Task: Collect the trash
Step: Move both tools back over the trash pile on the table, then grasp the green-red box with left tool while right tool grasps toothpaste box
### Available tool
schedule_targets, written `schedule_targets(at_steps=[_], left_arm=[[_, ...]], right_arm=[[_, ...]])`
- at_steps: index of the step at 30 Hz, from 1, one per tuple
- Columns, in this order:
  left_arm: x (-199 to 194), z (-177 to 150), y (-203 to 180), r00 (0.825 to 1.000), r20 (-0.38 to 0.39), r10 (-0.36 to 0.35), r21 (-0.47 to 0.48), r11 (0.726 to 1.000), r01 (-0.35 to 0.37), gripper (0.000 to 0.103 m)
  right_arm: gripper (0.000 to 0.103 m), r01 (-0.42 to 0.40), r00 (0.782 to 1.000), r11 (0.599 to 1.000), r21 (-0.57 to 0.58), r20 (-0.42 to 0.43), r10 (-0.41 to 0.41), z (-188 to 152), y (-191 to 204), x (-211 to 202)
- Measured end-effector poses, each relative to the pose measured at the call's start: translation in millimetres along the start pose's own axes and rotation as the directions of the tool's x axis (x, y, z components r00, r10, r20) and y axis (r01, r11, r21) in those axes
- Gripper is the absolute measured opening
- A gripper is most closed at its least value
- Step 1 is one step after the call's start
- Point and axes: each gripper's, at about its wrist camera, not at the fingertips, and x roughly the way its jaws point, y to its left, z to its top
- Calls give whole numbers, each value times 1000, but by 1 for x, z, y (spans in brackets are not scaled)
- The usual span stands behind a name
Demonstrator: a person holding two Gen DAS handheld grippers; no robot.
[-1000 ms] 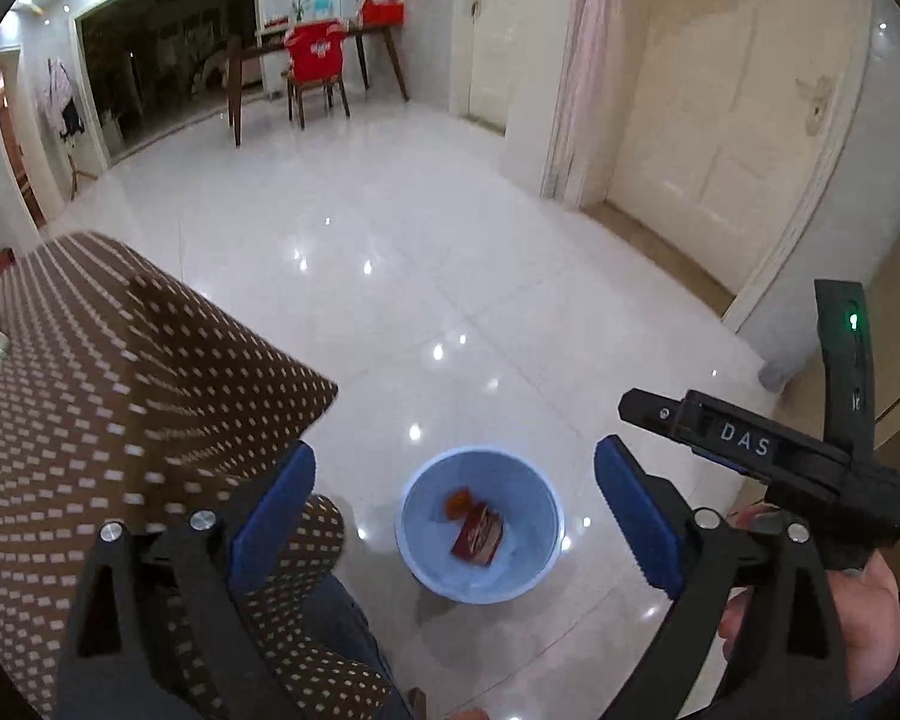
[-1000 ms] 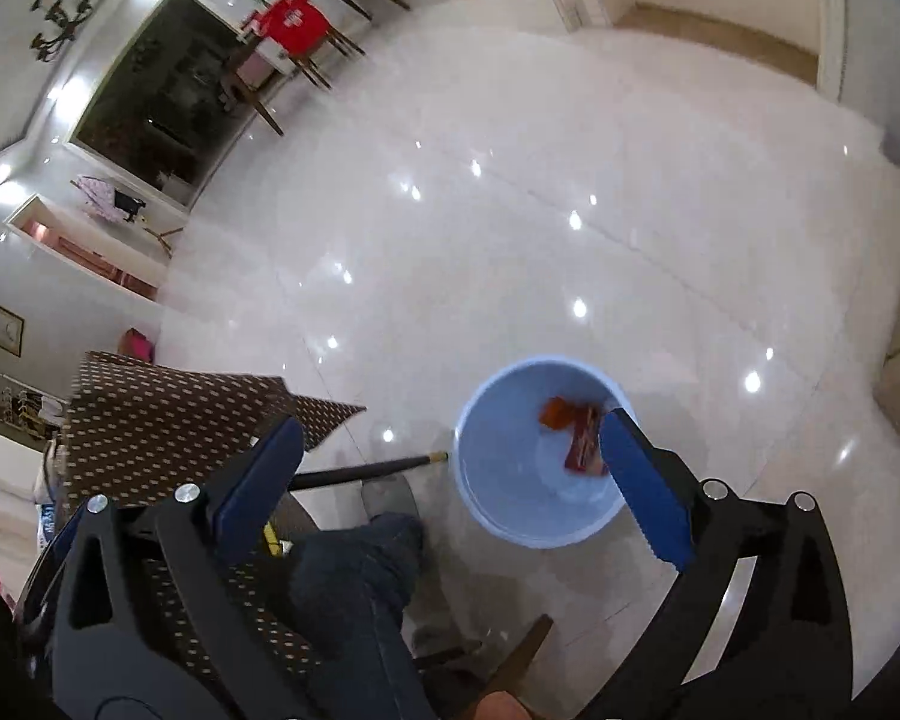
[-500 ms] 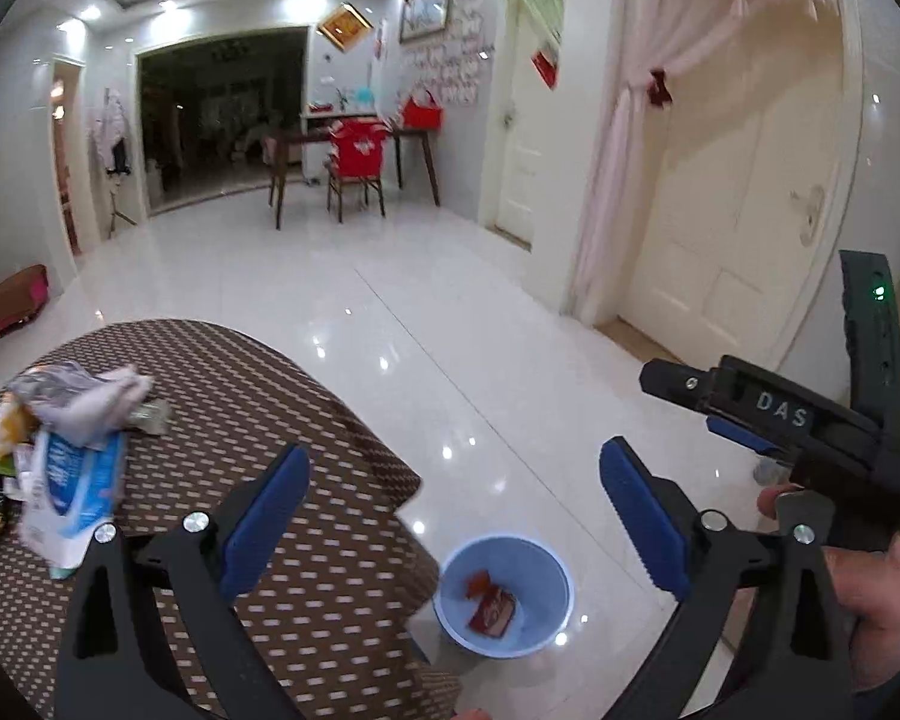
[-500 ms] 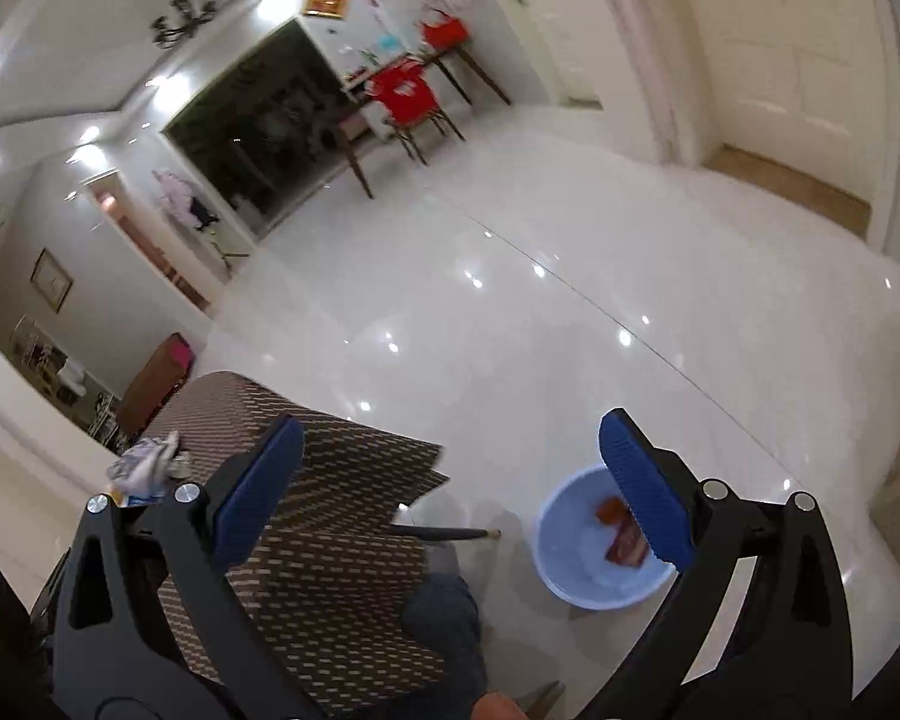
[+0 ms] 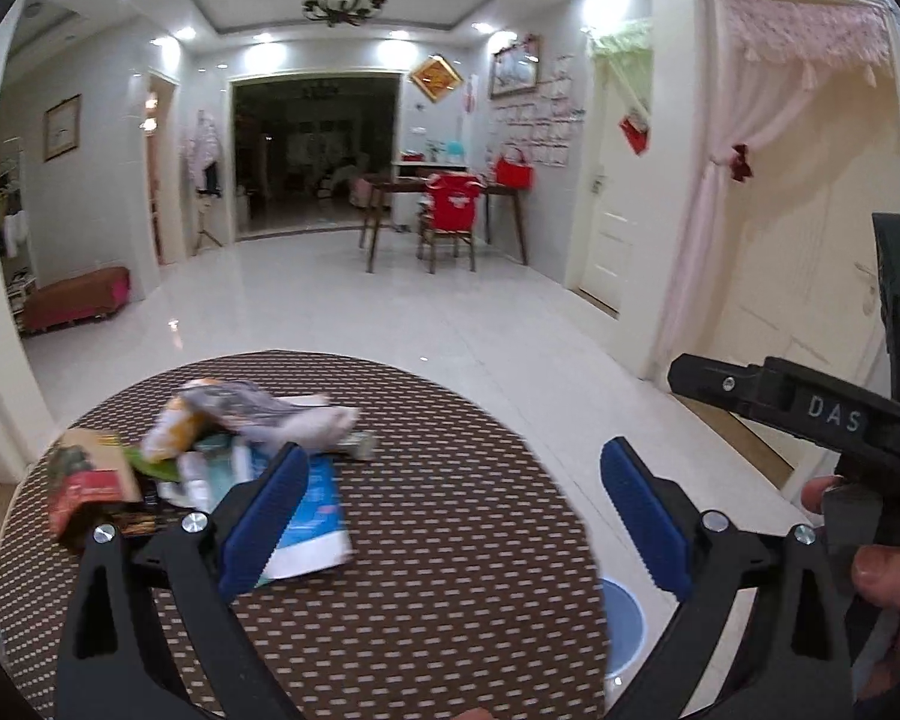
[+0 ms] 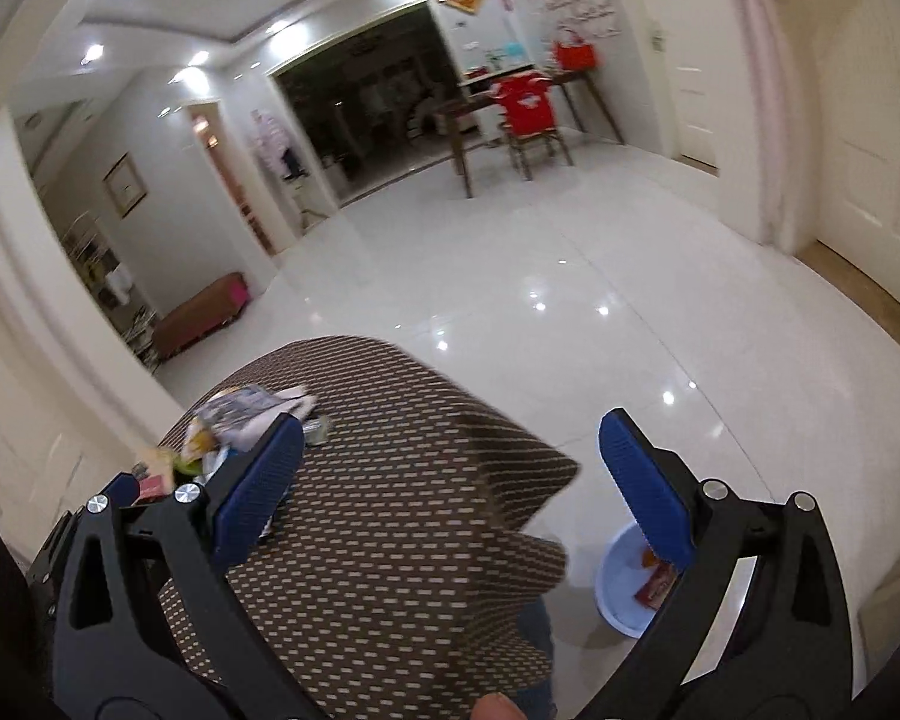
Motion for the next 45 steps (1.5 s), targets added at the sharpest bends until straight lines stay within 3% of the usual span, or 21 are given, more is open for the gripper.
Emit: schedule_targets(at_steps=[8, 15, 24, 28, 33, 37, 39, 41, 42, 44, 45], left_arm=[[-21, -4, 63, 994, 24, 108, -62, 992, -107, 96], [-32, -25, 117, 974, 13, 226, -106, 969, -224, 96], [-25, -65, 189, 933, -98, 346, -156, 921, -357, 96], [-20, -76, 219, 906, -152, 394, -170, 893, -417, 96], [-4, -76, 246, 891, -209, 402, -198, 875, -442, 96], [16, -70, 258, 868, -257, 425, -167, 865, -473, 96], [20, -67, 265, 869, -265, 418, -176, 865, -470, 96], [21, -65, 271, 881, -257, 397, -194, 872, -450, 96], [22, -64, 273, 887, -252, 387, -202, 875, -439, 95], [23, -63, 277, 899, -254, 357, -209, 887, -411, 74], [26, -64, 278, 901, -267, 343, -212, 890, -402, 59]], right_arm=[[97, -61, 998, 993, -103, -41, 57, -6, 70, 28], [97, -105, 991, 981, -161, -100, 89, -30, 106, 52], [97, -161, 973, 963, -214, -200, 118, -61, 141, 92], [97, -184, 963, 957, -224, -235, 130, -71, 151, 106], [97, -201, 953, 951, -233, -273, 135, -83, 163, 123], [97, -213, 947, 945, -247, -289, 138, -87, 172, 131], [97, -219, 944, 944, -247, -298, 141, -89, 176, 137], [97, -228, 939, 941, -250, -311, 145, -90, 181, 145], [97, -233, 937, 939, -253, -318, 147, -91, 184, 149], [97, -243, 934, 934, -261, -323, 153, -92, 191, 159], [97, -237, 935, 933, -270, -325, 143, -93, 194, 165]])
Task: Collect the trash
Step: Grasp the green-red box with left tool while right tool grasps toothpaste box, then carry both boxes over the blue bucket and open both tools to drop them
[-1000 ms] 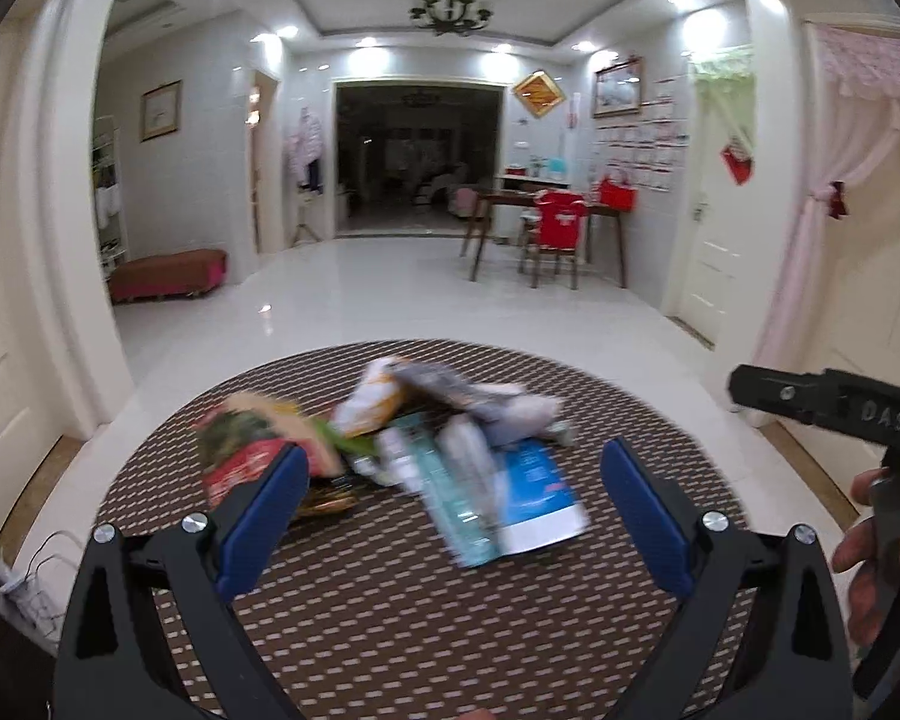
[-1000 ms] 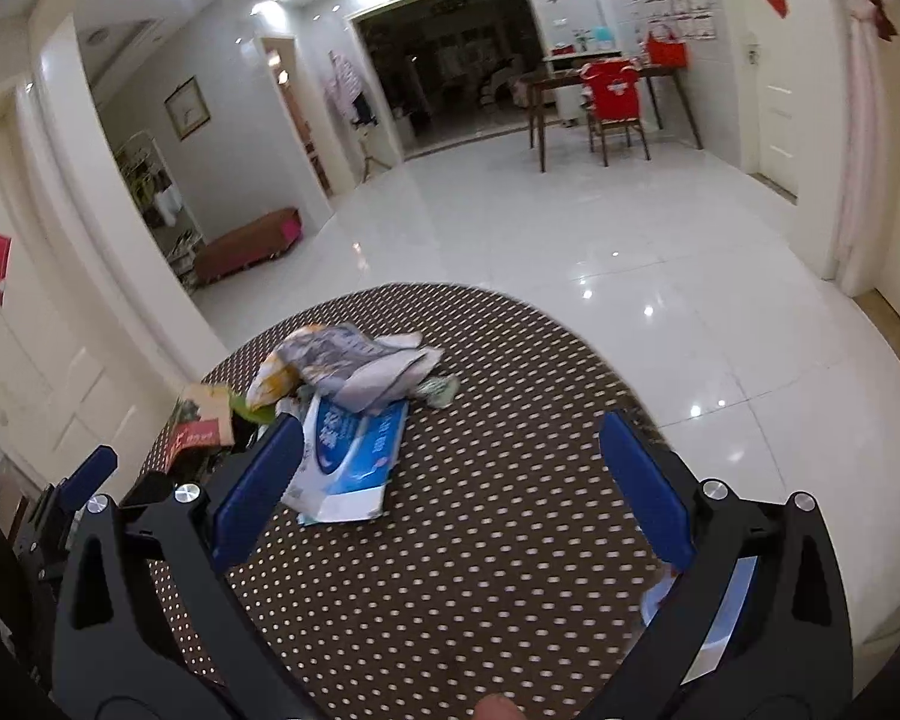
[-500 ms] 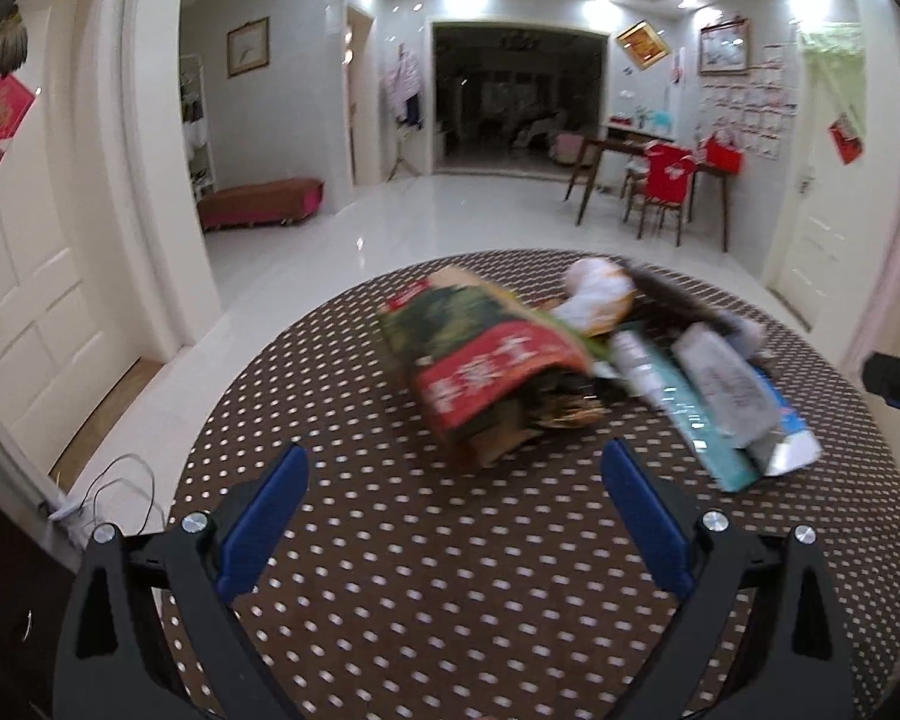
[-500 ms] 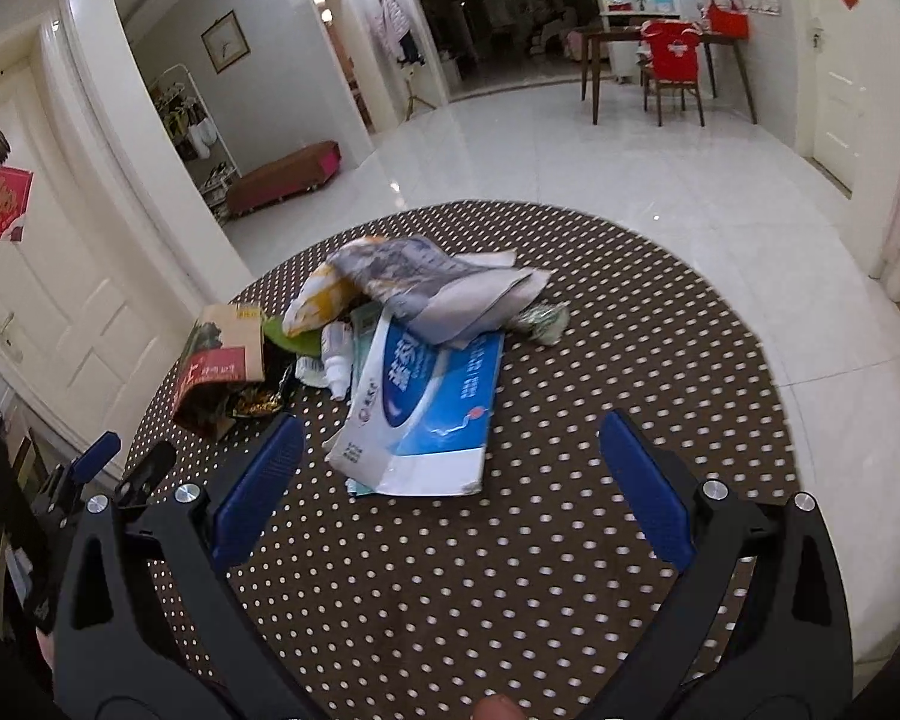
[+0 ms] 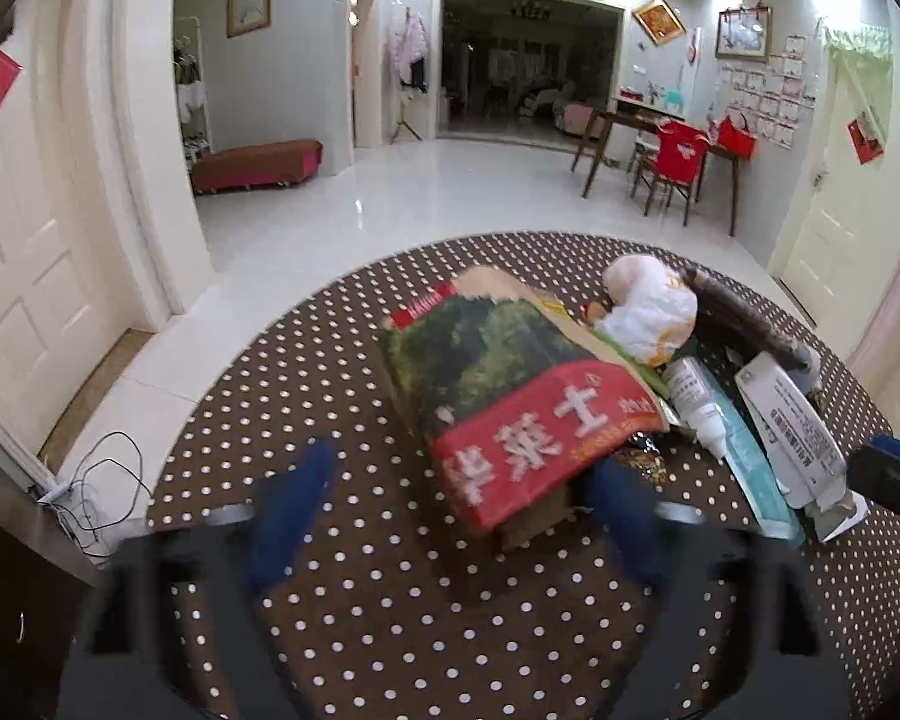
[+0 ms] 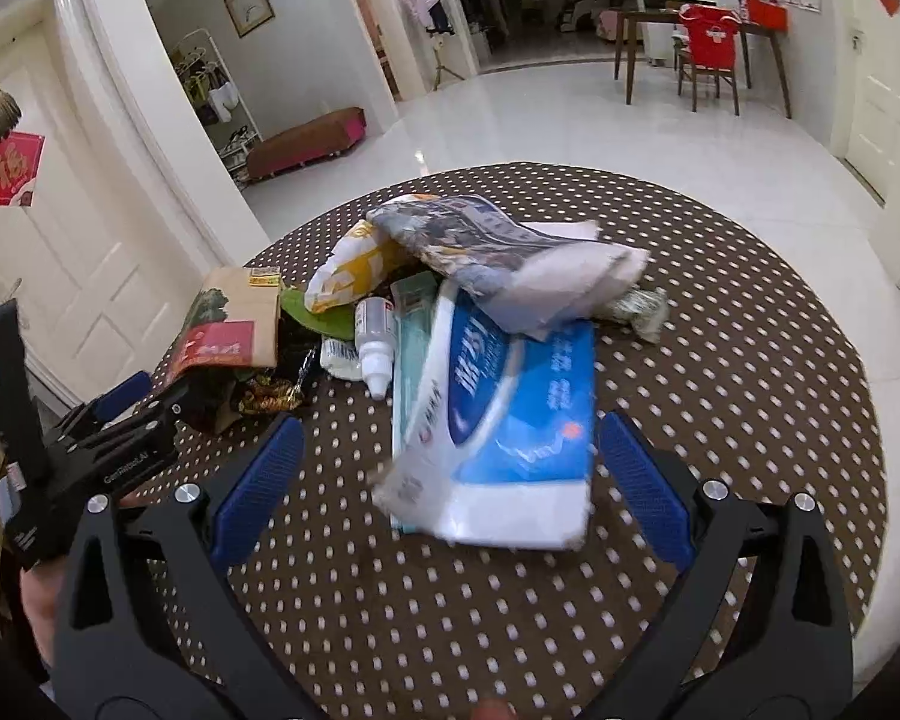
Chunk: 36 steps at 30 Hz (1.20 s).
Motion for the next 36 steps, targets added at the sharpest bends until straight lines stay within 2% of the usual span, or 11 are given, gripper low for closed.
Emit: schedule_targets(at_steps=[1, 2, 4, 5, 6, 7, 9, 16, 23, 29, 36], left_arm=[[3, 1, 0, 1000, -12, -11, -4, 1000, 11, 48], [5, 1, 3, 999, -22, -29, -15, 999, 29, 45], [5, 2, 4, 999, -11, -34, -23, 999, 34, 25], [2, 1, 6, 999, 5, -31, -21, 999, 31, 20], [-1, 1, 8, 999, 17, -33, -21, 999, 33, 14], [-5, -1, 12, 999, 27, -37, -31, 999, 38, 9], [-13, -4, 16, 998, 43, -38, -44, 998, 40, 4], [-45, -17, 21, 995, 91, -50, -84, 995, 58, 4], [-93, -25, 23, 983, 155, -95, -114, 987, 114, 4], [-126, -17, 1, 964, 216, -156, -77, 981, 177, 4], [-154, -6, -46, 934, 269, -235, -3, 970, 245, 4]], right_arm=[[96, 12, 1000, 1000, -8, -8, -12, 2, 1, 7], [90, 16, 1000, 1000, -15, -17, -16, 3, 2, 14], [62, 15, 999, 1000, -22, -51, -16, 4, 3, 27], [38, 12, 997, 1000, -25, -72, -14, 3, 3, 33], [27, 3, 997, 1000, -27, -80, -5, 2, 3, 35], [24, 9, 997, 1000, -24, -78, -11, 1, 2, 35], [22, -8, 998, 1000, -21, -69, 7, -3, -1, 26], [20, -83, 996, 997, -7, -33, 83, -16, -10, -16], [20, -232, 972, 971, 51, 41, 230, -20, -28, -70], [20, -250, 964, 967, 59, 114, 242, -11, -36, -108], [20, -241, 954, 969, 59, 197, 225, -1, -55, -147]])
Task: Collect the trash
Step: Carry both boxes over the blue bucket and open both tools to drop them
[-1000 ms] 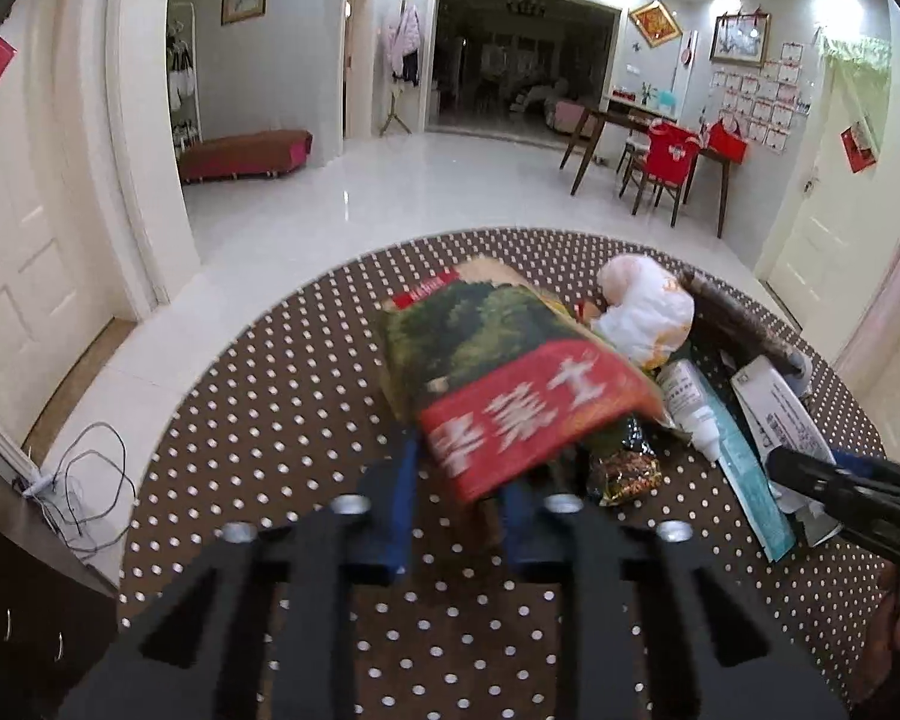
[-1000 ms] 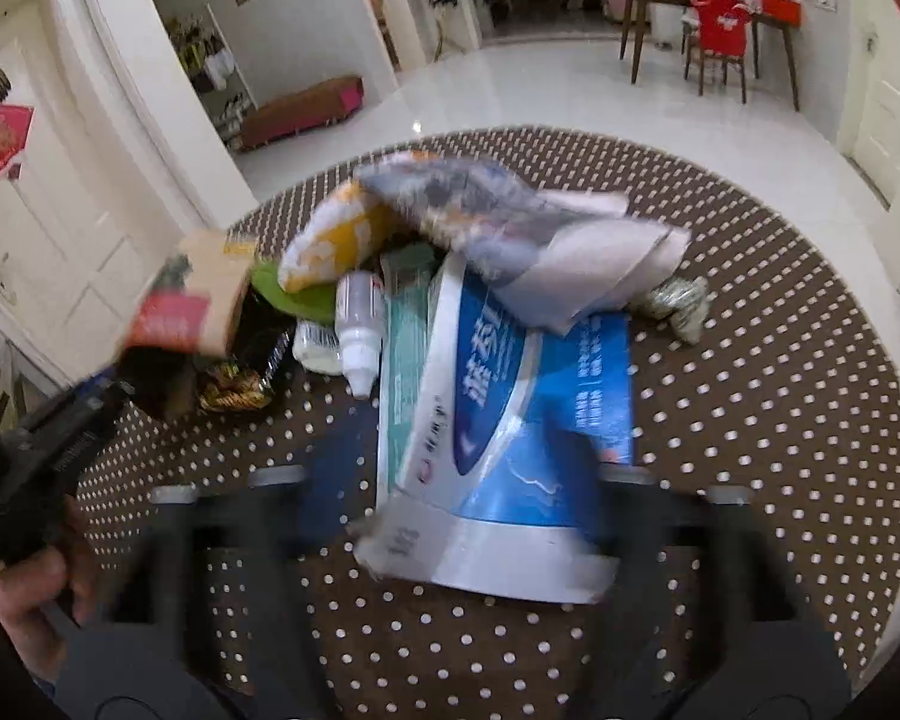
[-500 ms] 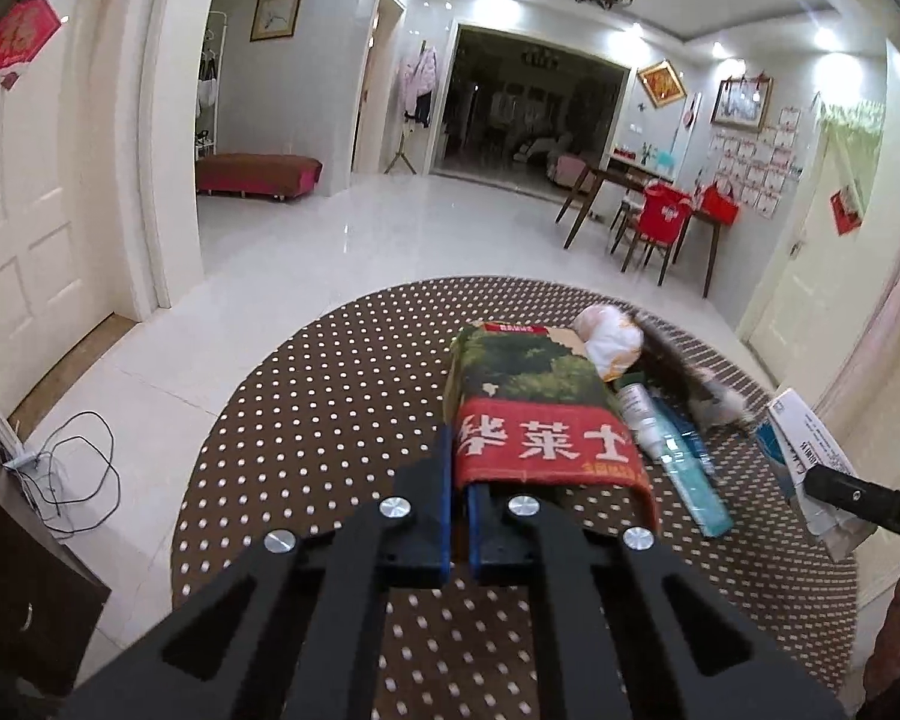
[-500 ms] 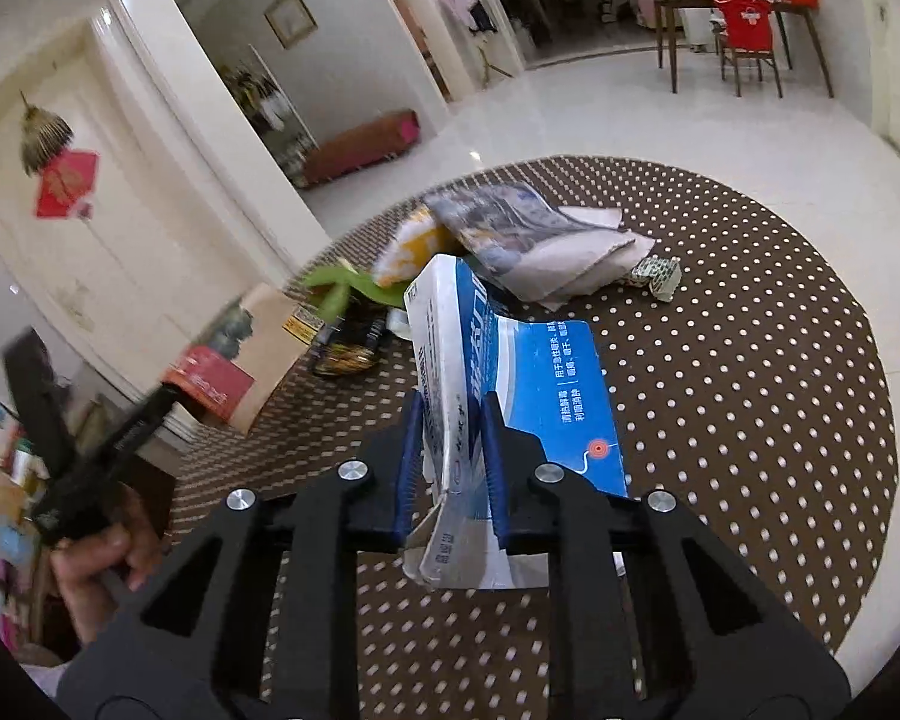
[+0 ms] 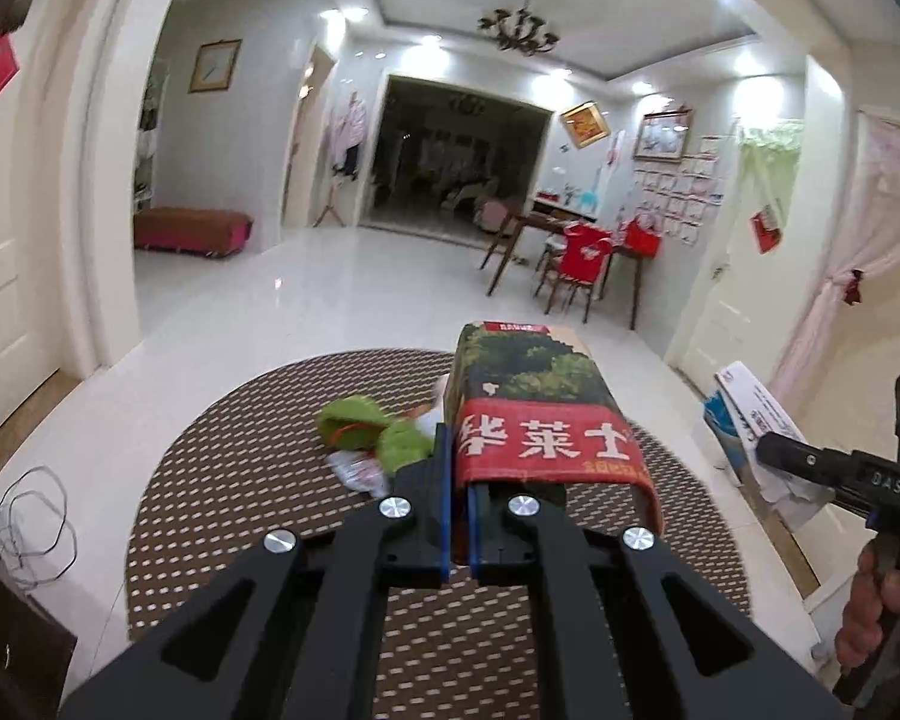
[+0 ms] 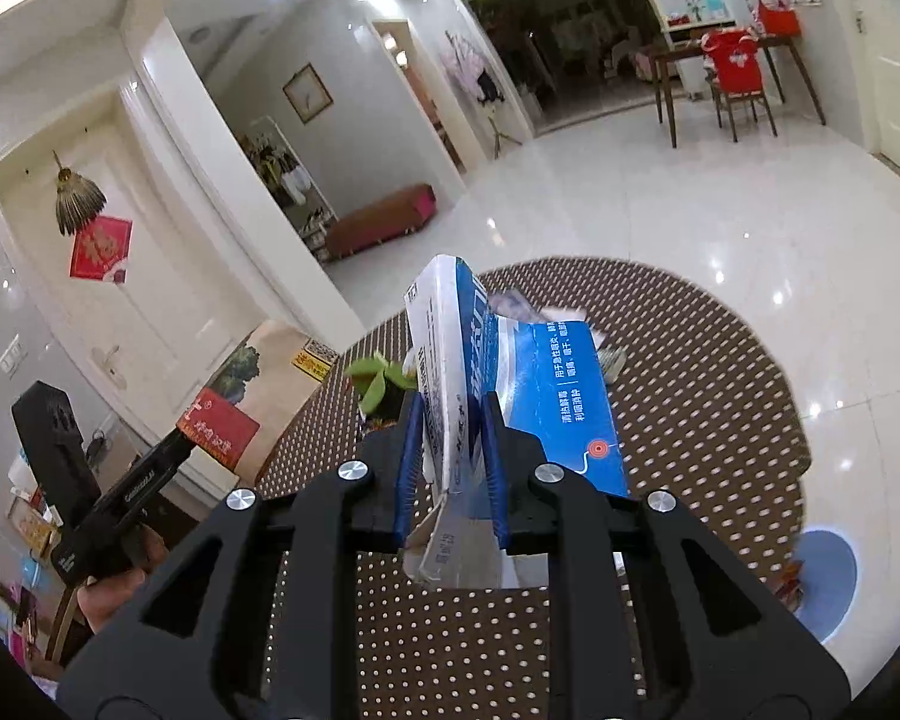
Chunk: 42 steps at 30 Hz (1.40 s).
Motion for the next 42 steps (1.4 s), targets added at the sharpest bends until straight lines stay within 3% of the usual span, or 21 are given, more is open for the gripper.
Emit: schedule_targets(at_steps=[12, 18, 25, 32, 42], left_arm=[[15, -7, -123, 986, -28, -162, 155, 974, 164, 4], [38, -28, -184, 969, -104, -222, 226, 944, 241, 4], [72, -72, -261, 934, -237, -266, 312, 890, 333, 4], [115, -130, -320, 898, -370, -238, 392, 836, 384, 4], [184, -203, -379, 833, -539, -123, 453, 791, 411, 4]], right_arm=[[20, 89, 988, 994, 64, 120, -96, 9, -55, -77], [20, 161, 971, 974, 157, 150, -185, -2, -110, -117], [20, 222, 953, 927, 303, 132, -272, -25, -188, -150], [20, 267, 948, 862, 430, 46, -316, -59, -260, -146], [20, 288, 951, 772, 566, -71, -302, -110, -339, -116]])
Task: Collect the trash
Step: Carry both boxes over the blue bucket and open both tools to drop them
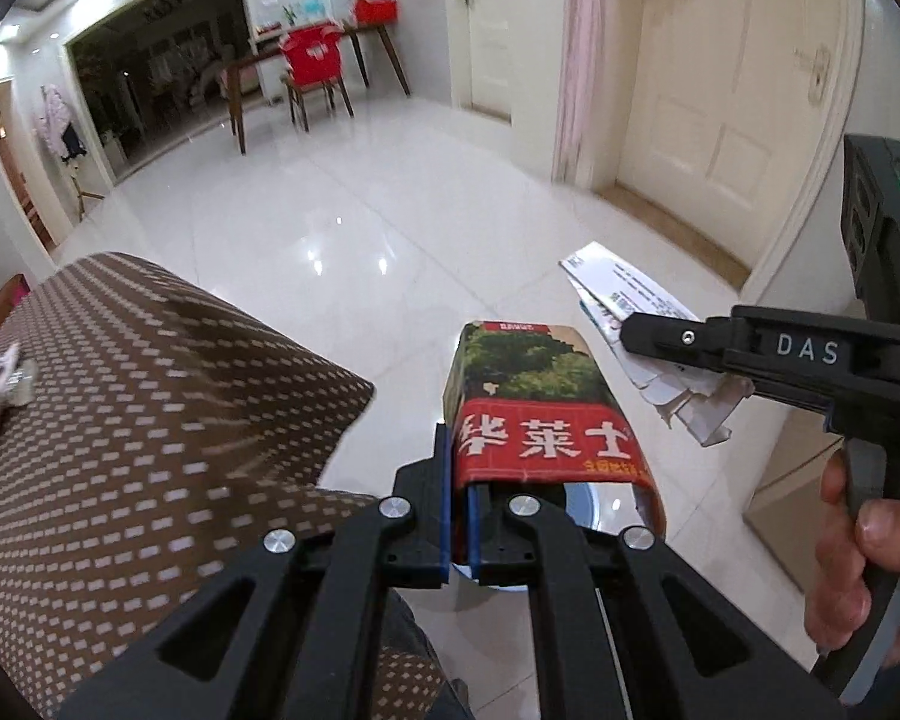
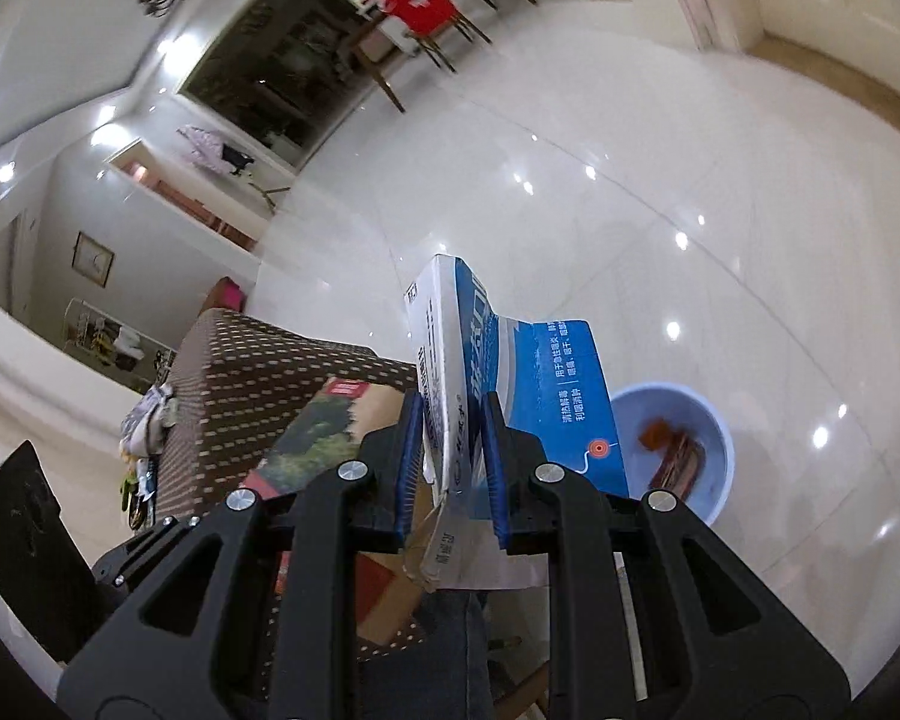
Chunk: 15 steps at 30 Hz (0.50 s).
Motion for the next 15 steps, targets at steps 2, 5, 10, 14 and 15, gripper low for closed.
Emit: schedule_targets(at_steps=[2, 5, 10, 14, 15], left_arm=[[19, 2, -11, 999, -40, 6, 25, 1000, -5, 4], [39, 4, -17, 997, -80, 24, 44, 999, -20, 7], [77, 9, -32, 986, -157, 51, 73, 997, -40, 69], [88, 9, -38, 983, -156, 92, 88, 993, -80, 82], [87, 10, -37, 983, -162, 86, 81, 994, -74, 82]], right_arm=[[20, -3, 1000, 999, 40, -18, 3, -2, -17, 10], [21, -8, 999, 995, 95, -37, 11, 0, -37, 25], [23, -37, 996, 978, 204, -73, 53, -1, -73, 51], [80, -21, 995, 956, 291, -85, 48, -5, -98, 65], [80, -18, 995, 955, 295, -89, 46, -7, -100, 64]])
